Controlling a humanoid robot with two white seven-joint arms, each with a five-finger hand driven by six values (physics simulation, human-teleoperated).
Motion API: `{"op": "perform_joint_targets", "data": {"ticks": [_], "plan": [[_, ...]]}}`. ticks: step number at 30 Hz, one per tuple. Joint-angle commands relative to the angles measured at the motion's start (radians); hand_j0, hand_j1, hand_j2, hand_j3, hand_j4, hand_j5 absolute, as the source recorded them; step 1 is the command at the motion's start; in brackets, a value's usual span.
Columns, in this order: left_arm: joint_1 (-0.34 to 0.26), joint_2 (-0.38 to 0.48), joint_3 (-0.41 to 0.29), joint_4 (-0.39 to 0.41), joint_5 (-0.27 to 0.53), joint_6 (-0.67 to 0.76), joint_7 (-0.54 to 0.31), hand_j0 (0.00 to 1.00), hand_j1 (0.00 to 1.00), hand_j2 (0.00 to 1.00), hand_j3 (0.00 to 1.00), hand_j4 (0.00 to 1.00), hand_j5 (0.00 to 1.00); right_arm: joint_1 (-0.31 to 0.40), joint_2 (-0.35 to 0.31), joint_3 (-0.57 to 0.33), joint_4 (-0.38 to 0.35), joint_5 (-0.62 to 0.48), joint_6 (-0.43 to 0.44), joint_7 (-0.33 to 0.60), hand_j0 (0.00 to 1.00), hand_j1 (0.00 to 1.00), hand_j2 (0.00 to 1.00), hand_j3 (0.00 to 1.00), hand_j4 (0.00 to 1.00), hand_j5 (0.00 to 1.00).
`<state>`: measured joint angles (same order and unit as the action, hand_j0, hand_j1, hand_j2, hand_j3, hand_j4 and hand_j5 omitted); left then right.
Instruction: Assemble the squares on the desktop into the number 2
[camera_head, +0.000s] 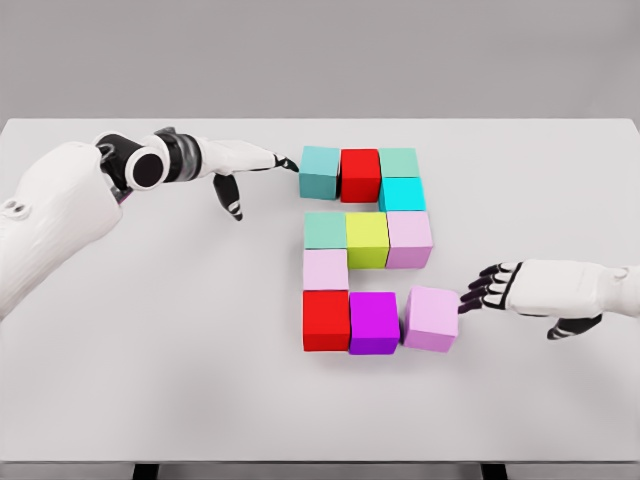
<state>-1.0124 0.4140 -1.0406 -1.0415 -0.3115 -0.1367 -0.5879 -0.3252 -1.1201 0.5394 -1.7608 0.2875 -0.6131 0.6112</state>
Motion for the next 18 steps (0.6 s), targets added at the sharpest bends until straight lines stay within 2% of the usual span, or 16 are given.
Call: {"op": "perform_joint_targets", "data": {"ticks": [1,18], "plan": [[0.0,-0.001,0.002,0.0,0.002,0.0,0.0,1.0,1.0,1.0,1.0,1.0,1.0,0.0,0.006,0.001,0.0,-0.005,0.002,0.0,1.0,1.0,1.0,1.0,1.0,1.0],[-0.006,0.002,0.004,0.001,0.002,0.002,0.002,1.0,1.0,1.0,1.0,1.0,1.0,-0.021,0.022,0.027,-0.002,-0.005,0.002,0.0,1.0,1.0,1.0,1.0,1.0,1.0]]}}
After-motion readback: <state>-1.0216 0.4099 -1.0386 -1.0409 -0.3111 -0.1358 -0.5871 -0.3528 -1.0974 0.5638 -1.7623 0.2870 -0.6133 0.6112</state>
